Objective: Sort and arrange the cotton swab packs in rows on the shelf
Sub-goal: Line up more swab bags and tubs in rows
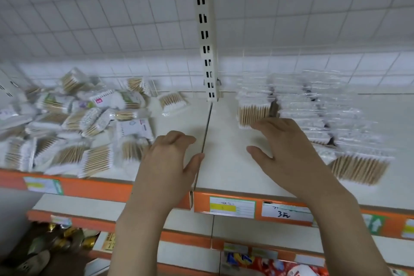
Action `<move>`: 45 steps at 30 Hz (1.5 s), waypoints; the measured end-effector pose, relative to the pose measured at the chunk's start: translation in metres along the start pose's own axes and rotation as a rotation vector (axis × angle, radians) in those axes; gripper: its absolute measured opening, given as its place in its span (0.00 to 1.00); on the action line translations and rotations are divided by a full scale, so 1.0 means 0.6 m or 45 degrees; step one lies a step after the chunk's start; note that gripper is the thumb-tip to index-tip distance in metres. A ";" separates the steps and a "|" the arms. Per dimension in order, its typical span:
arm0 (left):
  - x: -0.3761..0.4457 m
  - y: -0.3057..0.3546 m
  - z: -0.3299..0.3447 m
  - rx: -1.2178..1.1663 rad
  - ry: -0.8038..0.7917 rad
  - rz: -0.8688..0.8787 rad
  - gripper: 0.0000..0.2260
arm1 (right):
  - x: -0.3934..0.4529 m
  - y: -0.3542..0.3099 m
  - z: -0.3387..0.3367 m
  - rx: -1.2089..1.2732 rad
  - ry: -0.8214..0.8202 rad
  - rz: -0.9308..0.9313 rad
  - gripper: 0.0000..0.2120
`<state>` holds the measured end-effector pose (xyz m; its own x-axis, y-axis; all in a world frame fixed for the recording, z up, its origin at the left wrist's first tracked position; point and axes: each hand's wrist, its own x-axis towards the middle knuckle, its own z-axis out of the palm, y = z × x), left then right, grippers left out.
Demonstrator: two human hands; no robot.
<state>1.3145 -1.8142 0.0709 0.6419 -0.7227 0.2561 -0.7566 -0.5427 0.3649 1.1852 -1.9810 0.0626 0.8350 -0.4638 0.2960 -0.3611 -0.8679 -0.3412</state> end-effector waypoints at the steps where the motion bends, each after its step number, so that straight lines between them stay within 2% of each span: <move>1: 0.001 -0.007 -0.003 -0.004 0.011 0.002 0.15 | 0.003 -0.003 -0.001 -0.014 0.009 -0.001 0.22; 7: 0.015 -0.083 -0.038 -0.050 0.081 0.057 0.14 | 0.028 -0.074 0.023 -0.016 0.080 -0.006 0.21; 13: 0.023 -0.209 -0.091 -0.066 0.092 0.034 0.14 | 0.062 -0.181 0.093 0.031 0.009 -0.002 0.22; 20: 0.023 -0.360 -0.134 -0.045 -0.054 -0.043 0.16 | 0.105 -0.290 0.165 0.092 -0.030 0.046 0.24; 24: 0.027 -0.411 -0.134 -0.061 -0.148 -0.075 0.24 | 0.121 -0.318 0.188 0.165 -0.118 0.152 0.28; 28: 0.040 -0.422 -0.117 -0.083 -0.263 -0.038 0.30 | 0.127 -0.331 0.201 0.212 -0.253 0.251 0.37; 35: 0.068 -0.408 -0.091 -0.097 -0.454 0.127 0.25 | 0.125 -0.340 0.224 0.185 -0.367 0.371 0.32; 39: 0.075 -0.410 -0.085 -0.149 -0.546 0.149 0.26 | 0.127 -0.342 0.229 0.180 -0.324 0.342 0.27; 42: 0.076 -0.412 -0.085 -0.174 -0.564 0.168 0.29 | 0.123 -0.341 0.226 0.233 -0.292 0.337 0.30; 45: 0.072 -0.411 -0.087 -0.183 -0.501 0.198 0.31 | 0.119 -0.337 0.220 0.236 -0.219 0.325 0.34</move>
<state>1.5352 -1.6893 0.0388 0.4046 -0.9139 -0.0321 -0.7975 -0.3698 0.4766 1.3724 -1.8153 0.0351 0.7908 -0.6113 0.0312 -0.4992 -0.6735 -0.5452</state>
